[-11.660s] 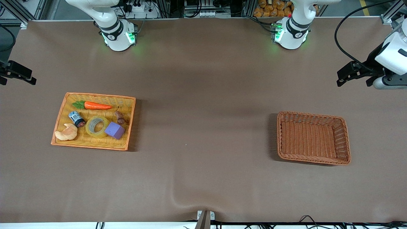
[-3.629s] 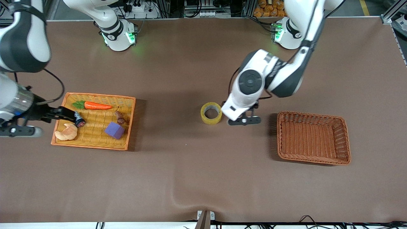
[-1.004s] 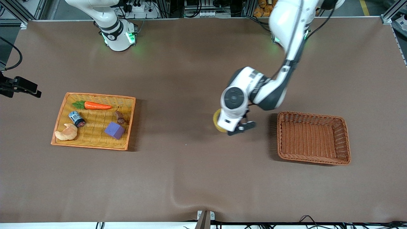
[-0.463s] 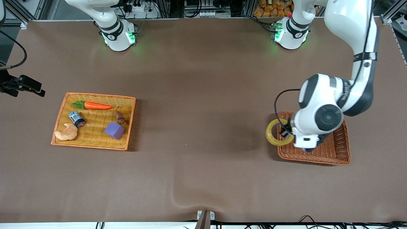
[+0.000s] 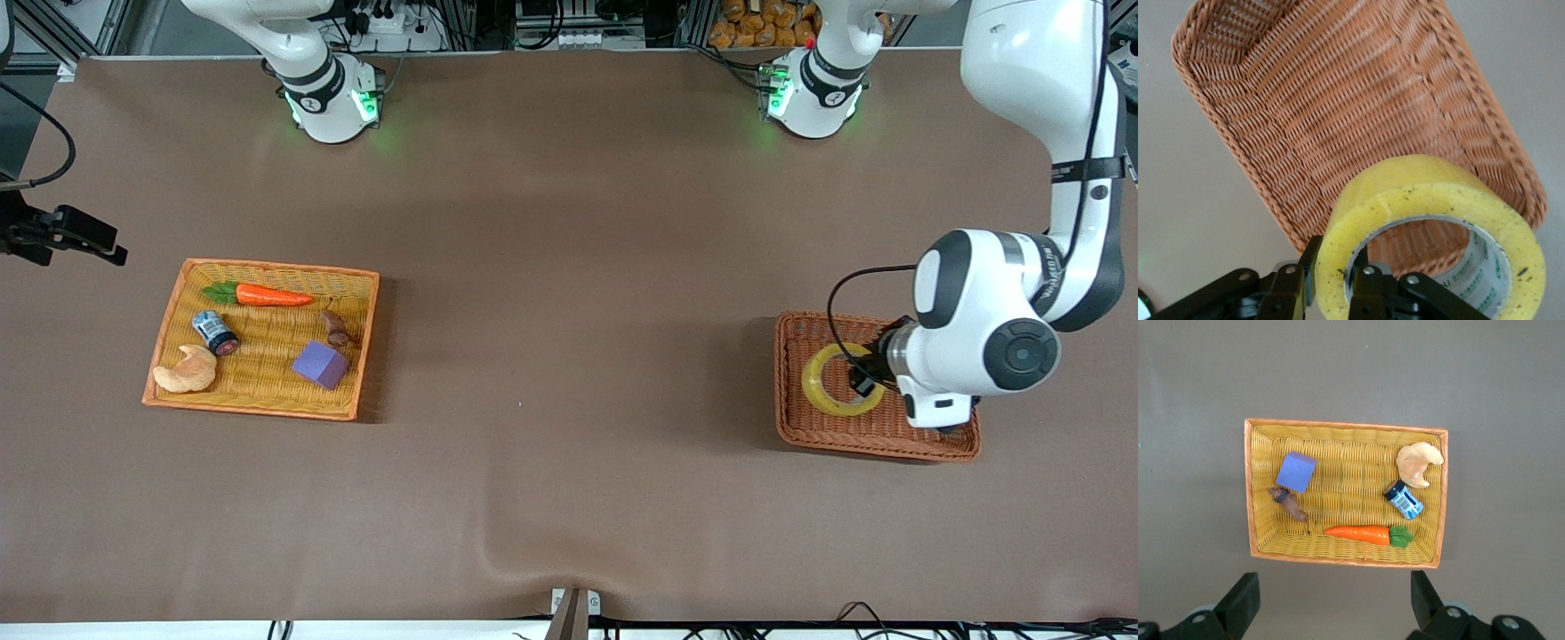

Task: Transfer tape with both arms
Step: 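Lift and carry the tape roll over the brown basket with the left gripper, then lower the tape into the basket and open the left gripper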

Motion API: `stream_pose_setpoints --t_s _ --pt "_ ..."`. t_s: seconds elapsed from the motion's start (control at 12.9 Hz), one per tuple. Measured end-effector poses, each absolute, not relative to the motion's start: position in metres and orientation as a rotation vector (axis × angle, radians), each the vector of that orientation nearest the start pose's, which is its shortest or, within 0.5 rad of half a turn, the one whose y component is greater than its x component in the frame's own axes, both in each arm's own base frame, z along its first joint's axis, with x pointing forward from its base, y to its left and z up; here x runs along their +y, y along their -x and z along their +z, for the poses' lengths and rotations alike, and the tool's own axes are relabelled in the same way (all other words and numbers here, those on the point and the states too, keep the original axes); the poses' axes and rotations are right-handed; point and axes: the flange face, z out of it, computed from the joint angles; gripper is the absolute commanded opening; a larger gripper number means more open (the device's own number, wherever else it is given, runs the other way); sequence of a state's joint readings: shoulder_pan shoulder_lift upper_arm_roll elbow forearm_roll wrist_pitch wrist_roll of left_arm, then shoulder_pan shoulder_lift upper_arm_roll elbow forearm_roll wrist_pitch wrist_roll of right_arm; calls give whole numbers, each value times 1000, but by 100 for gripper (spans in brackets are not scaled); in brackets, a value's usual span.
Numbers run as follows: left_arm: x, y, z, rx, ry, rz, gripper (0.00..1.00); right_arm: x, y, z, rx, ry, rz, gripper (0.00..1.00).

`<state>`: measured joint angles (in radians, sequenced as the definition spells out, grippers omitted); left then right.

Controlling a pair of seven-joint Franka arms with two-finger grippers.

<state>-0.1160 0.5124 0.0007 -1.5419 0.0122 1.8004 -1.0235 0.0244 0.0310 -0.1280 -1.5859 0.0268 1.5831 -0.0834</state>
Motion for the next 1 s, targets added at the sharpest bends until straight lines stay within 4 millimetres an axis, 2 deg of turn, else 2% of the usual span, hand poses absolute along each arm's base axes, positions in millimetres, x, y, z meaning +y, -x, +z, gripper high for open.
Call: stream_pose_setpoints --t_s 0.31,0.69,0.85,1.0 --pt "-51 -657 311 -1459 2611 277 0 -56 -561 601 37 3115 51 100" --pt "-21 -648 287 -1552 2608 205 0 -55 -561 601 36 3115 51 100" --pt "-8 -642 281 -1585 2601 189 35 -54 -561 601 33 3115 51 100" --pt "2 -639 284 -1608 2593 184 100 -54 -561 601 31 3115 51 100"
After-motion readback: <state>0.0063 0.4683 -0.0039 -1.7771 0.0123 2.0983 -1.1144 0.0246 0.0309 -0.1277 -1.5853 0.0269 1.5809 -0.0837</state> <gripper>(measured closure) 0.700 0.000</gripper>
